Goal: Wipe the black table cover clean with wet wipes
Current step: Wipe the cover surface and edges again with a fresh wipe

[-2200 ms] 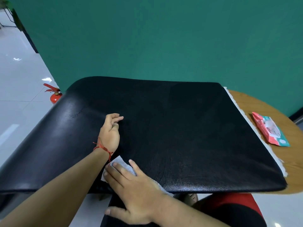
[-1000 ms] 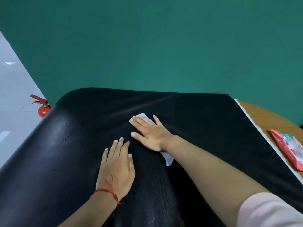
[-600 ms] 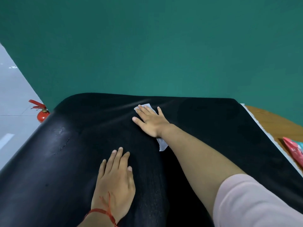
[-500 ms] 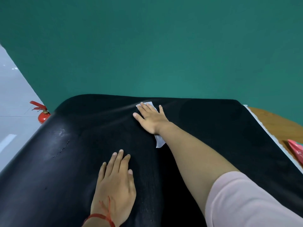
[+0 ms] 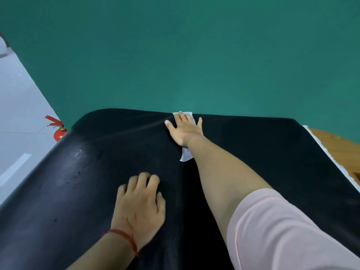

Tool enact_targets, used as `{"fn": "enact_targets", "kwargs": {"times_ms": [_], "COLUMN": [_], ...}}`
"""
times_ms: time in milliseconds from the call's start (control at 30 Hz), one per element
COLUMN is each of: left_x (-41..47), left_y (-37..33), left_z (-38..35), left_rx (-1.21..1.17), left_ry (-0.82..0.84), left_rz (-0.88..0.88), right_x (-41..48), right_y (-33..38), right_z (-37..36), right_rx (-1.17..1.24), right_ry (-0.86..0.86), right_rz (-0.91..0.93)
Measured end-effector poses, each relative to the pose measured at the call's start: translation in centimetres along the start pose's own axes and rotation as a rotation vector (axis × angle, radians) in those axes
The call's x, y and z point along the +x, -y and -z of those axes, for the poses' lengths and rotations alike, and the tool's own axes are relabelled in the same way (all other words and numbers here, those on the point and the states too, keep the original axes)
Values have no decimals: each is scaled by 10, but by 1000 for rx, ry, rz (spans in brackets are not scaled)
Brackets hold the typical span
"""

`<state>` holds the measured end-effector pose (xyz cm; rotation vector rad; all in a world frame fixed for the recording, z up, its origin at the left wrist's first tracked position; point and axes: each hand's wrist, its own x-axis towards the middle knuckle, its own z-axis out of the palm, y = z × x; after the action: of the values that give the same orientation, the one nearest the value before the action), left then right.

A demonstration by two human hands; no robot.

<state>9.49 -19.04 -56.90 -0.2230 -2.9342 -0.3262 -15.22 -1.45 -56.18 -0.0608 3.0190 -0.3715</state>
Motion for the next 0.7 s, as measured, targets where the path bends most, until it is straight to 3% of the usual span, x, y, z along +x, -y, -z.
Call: {"fn": "enact_targets", "kwargs": {"times_ms": [100, 200, 700], "left_x": [42, 63, 65], "left_y": [10, 15, 20], "left_z": [-2, -13, -21], "left_rx": [11, -8, -161], "left_ry": [-18, 70, 23], "left_rz": [-14, -12, 7], "right_x": [0, 0, -31], "right_y": [-5, -18, -158], "right_z": [1, 5, 37], "right_rx": [13, 20, -5], "right_ry": [-10, -20, -69], "right_rz": [-23, -50, -318]}}
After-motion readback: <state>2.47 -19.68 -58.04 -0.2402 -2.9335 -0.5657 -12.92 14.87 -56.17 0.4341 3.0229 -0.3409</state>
